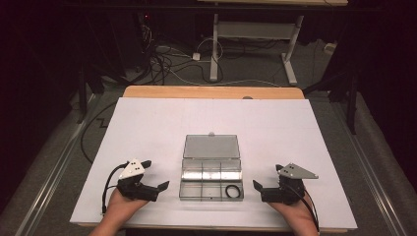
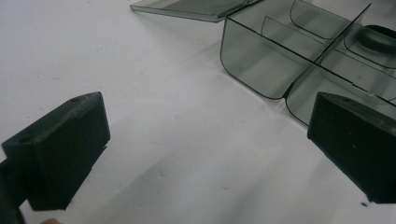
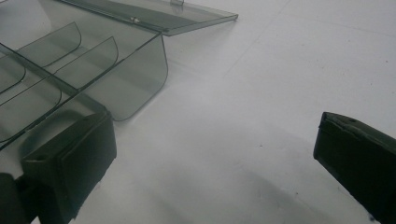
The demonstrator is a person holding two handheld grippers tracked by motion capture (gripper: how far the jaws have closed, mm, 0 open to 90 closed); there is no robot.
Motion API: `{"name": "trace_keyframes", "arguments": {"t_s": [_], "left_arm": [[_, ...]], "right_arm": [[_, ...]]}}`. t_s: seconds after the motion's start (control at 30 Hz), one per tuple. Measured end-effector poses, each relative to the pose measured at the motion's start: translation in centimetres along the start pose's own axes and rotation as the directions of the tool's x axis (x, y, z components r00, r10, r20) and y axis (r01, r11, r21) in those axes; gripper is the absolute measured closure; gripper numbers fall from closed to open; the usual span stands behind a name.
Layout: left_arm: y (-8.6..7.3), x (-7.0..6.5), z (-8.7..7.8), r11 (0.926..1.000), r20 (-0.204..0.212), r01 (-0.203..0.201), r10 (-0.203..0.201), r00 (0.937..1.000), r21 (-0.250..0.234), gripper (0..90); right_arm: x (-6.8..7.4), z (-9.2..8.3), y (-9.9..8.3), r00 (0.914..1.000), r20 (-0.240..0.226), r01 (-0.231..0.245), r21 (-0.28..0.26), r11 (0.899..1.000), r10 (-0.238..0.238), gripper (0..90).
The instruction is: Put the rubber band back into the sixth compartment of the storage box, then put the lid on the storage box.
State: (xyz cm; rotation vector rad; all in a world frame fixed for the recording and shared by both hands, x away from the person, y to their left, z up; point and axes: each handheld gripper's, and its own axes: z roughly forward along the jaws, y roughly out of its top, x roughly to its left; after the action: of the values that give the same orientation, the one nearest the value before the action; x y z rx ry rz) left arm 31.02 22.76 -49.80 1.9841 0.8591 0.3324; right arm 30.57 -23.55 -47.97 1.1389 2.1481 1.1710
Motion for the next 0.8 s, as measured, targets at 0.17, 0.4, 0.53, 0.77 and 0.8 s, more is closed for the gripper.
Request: {"name": "trace_keyframes", "arguments": {"t_s": [0.17,0.4,0.53,0.77,0.8], "left_arm": [[0.2,0.0,0.1,0.9999,0.009,0.009,-0.009,0.9999,0.009,0.0],[0.7,-0.2,0.3,0.9995,0.01,0.027,-0.026,0.9996,-0.017,0.0],[0.8,-0.1,0.4,0.9985,0.026,0.046,-0.045,0.9987,-0.028,0.0],[1.0,0.3,0.7,0.9965,0.013,0.062,-0.061,0.9981,-0.057,0.0],[1.1,0.4,0.8,0.9965,0.012,0.064,-0.063,0.9979,-0.054,0.0]], "right_arm": [[0.1,0.0,0.2,1.0,0.003,0.003,-0.013,1.0,-0.003,0.2],[0.1,-0.1,0.5,0.9999,0.004,0.015,-0.023,1.0,-0.015,0.3],[0.1,0.0,0.7,0.9998,0.006,0.019,-0.028,0.999,-0.019,0.4],[0.1,0.1,1.2,0.9999,0.005,0.01,-0.052,0.999,-0.01,0.4],[0.1,0.2,1.3,1.0,0.005,0.006,-0.053,0.999,-0.006,0.4]]}}
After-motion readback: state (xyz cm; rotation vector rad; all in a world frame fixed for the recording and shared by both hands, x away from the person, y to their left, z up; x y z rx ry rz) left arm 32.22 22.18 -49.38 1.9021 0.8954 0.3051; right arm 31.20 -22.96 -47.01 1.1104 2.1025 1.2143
